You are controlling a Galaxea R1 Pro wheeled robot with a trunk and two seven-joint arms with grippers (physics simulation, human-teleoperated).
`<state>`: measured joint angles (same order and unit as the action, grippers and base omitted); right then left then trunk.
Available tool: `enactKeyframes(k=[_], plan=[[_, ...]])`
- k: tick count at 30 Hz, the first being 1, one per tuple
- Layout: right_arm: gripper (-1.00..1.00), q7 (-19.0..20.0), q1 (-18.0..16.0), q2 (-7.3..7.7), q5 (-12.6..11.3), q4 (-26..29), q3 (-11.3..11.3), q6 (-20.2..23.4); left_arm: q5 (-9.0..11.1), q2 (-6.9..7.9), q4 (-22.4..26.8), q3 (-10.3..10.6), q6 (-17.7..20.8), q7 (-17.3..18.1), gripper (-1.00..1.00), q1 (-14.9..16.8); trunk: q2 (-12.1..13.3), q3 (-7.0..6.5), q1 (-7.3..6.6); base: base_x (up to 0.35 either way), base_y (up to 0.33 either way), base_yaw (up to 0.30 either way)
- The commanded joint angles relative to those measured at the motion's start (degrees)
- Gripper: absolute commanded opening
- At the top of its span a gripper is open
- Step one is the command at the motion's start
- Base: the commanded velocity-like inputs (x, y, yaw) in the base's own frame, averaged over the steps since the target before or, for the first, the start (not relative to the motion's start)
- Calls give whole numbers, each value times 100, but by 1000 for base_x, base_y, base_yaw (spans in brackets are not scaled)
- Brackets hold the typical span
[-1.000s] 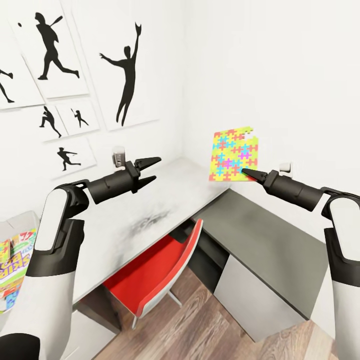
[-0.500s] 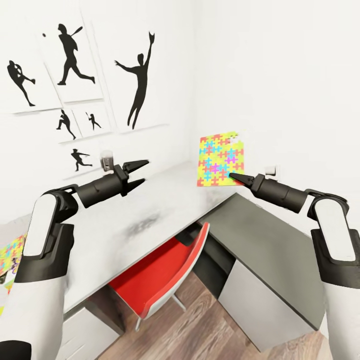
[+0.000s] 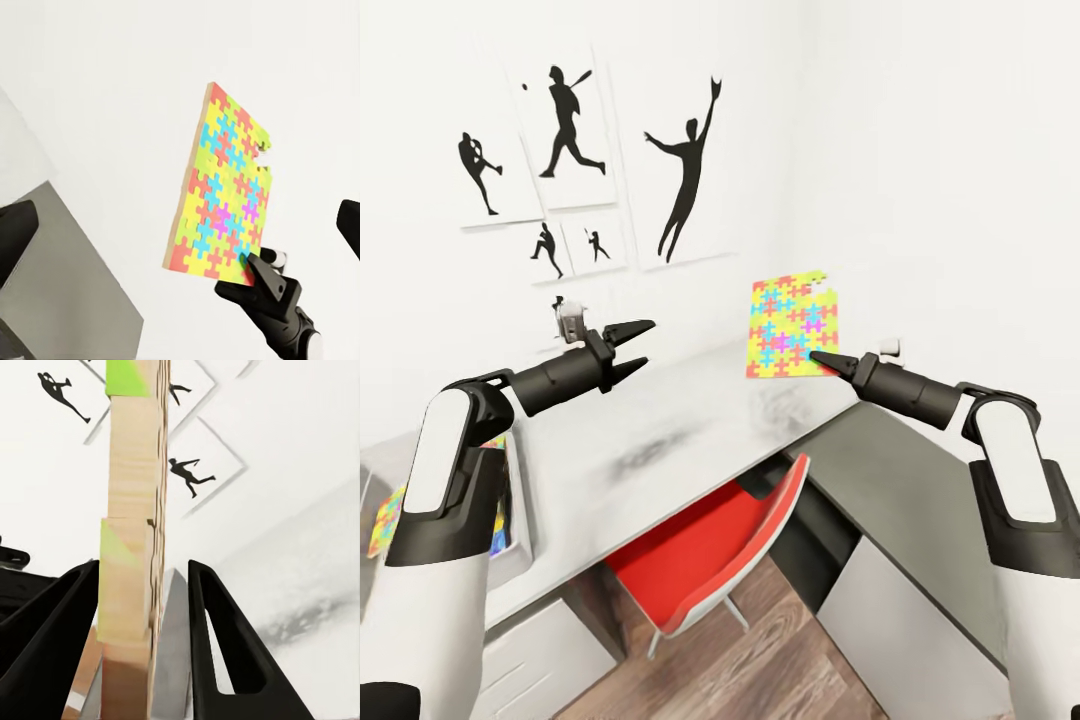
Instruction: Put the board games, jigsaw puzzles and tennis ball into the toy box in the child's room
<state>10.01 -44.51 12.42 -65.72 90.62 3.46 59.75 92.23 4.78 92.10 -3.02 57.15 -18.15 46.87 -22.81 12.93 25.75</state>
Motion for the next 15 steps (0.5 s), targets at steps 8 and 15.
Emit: enactKeyframes(k=[8, 15], plan=[[-100, 71, 2, -9, 42, -10, 6, 25, 59, -2, 1, 1, -18, -113, 100, 7, -11, -41, 4, 0, 0, 227], [-100, 71, 50, -10, 42, -88, -2, 25, 59, -2, 1, -2, -26, -131, 100, -31, -11, -86, 4, 0, 0, 227]])
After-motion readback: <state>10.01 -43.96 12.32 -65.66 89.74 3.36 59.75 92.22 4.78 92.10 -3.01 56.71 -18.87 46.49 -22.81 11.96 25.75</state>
